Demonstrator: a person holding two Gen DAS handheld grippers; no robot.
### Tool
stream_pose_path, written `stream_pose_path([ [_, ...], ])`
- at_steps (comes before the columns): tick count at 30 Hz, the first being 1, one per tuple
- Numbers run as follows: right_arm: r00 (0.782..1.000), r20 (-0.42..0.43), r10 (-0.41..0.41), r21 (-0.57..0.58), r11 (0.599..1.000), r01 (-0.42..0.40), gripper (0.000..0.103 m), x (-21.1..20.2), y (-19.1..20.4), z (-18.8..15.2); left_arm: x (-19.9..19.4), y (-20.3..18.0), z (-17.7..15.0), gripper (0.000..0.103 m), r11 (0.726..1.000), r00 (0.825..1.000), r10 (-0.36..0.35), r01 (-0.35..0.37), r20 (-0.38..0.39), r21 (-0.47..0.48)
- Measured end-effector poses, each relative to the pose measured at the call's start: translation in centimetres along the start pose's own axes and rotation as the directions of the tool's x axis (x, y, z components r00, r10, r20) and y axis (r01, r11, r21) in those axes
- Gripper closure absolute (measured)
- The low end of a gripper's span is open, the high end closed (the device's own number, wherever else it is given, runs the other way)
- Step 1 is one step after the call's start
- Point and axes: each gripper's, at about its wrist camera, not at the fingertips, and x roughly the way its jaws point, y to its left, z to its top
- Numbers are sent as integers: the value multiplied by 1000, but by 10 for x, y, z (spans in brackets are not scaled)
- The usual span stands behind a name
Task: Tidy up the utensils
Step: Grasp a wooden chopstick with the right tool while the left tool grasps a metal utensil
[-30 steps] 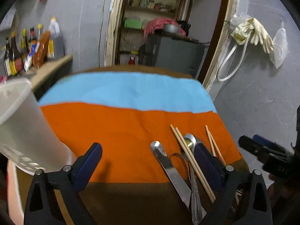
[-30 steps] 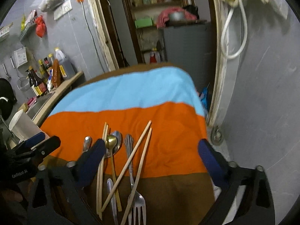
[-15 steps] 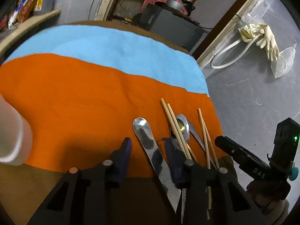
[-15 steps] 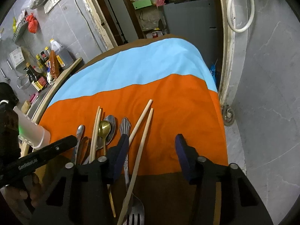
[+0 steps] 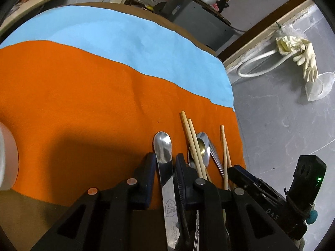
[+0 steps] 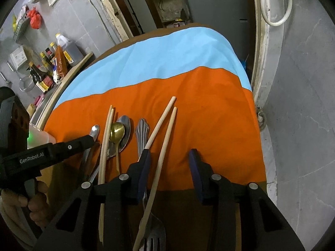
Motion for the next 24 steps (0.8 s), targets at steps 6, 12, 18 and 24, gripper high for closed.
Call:
stream_pose_path([
  [6,1000,-7,-4,1,1000,4,70,0,1,-1,4,-12,5,85,998,998,40,-38,-38,52],
  [12,1000,-28,-4,10,1000,4,70,2,0,3,3,-8,8,97,999,998,38,-37,-56,13],
  [18,1000,-31,-4,13,1000,5,70,3,1,3,-2,-11,4,100,1000,998,11,-10,-62,7],
  [24,999,-37,-1,14,1000,1,70,4,1,3,2,-19,3,100,999,995,15,-11,-94,38],
])
